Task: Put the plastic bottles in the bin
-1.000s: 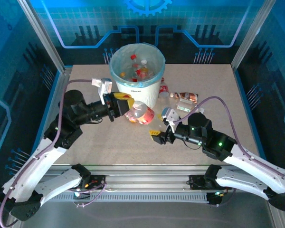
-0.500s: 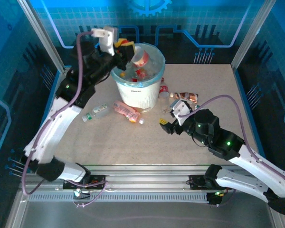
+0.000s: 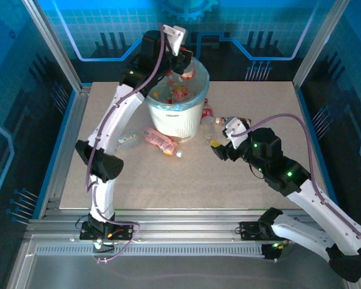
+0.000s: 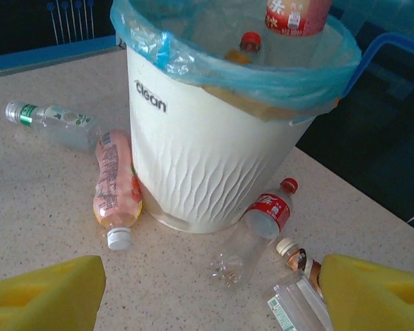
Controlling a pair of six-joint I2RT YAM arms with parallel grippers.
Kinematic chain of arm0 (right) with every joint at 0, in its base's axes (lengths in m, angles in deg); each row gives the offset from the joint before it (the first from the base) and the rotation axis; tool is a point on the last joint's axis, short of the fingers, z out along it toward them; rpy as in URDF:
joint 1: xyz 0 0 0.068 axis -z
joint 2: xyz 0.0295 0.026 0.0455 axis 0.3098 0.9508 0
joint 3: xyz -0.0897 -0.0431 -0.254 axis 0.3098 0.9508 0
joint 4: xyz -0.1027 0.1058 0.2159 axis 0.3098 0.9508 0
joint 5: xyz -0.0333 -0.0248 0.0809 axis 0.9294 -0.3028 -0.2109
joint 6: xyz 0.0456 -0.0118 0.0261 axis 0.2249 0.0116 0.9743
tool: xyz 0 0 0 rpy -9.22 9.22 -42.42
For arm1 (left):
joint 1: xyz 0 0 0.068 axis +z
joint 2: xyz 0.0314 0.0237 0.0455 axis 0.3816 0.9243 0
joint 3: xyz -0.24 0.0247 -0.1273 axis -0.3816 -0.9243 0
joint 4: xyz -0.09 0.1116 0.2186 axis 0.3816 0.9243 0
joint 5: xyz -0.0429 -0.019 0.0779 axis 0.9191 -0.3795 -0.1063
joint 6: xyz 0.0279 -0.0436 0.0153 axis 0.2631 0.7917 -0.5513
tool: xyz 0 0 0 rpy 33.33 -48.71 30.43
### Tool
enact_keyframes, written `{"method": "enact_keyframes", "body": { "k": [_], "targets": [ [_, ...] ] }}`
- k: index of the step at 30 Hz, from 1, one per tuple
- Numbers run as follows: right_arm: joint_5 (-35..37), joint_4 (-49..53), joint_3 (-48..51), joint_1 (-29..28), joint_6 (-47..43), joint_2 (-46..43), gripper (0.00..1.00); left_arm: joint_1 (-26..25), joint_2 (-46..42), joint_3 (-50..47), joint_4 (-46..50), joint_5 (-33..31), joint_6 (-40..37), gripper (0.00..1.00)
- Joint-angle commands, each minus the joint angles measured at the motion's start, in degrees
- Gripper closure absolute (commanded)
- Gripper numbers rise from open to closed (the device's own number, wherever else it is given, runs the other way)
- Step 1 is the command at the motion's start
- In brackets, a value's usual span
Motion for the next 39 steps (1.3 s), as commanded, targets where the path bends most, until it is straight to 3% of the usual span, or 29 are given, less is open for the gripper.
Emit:
{"method": "enact_keyframes", "body": {
  "k": [1, 9, 16, 23, 26, 29, 32, 39],
  "targets": [
    [-2.73, 0.63, -0.36, 1.38, -1.18, 0.35, 0.18, 0.17, 1.04, 1.05, 3.37, 0.65, -2.13, 1.0],
    [-5.71, 0.07, 0.5, 2.4, -1.01, 2.54, 0.18, -0.58, 3.66, -7.81, 2.65, 4.53, -3.77, 1.0],
    [-6.25, 0.58, 0.63, 2.54, -0.66, 3.01, 0.18, -0.42, 4.23, -14.41, 1.82, 2.33, -3.99, 1.0],
    [-6.2, 0.68, 1.0, 2.5, -0.22, 3.1, 0.18, 3.11, 7.04, -14.45, 2.21, 3.94, 4.35, 1.0],
    [-6.3, 0.85, 0.83, 2.52, 0.04, 3.21, 0.18, 4.25, 7.6, -13.59, 2.03, 7.46, 6.9, 0.94],
    [-6.37, 1.42, 0.31, 2.5, 0.4, 3.21, 0.17, 4.34, 7.21, -11.58, 1.99, 10.45, 8.05, 0.82],
    [-6.55, 1.97, -0.56, 2.48, 0.58, 3.1, 0.17, 4.35, 5.49, -9.69, 0.96, 12.92, 9.36, 0.62],
    [-7.11, 3.3, -2.4, 2.42, 1.92, 1.67, 0.18, 4.3, -1.87, -8.45, -0.59, 13.98, 10.79, 0.5]
  ]
}}
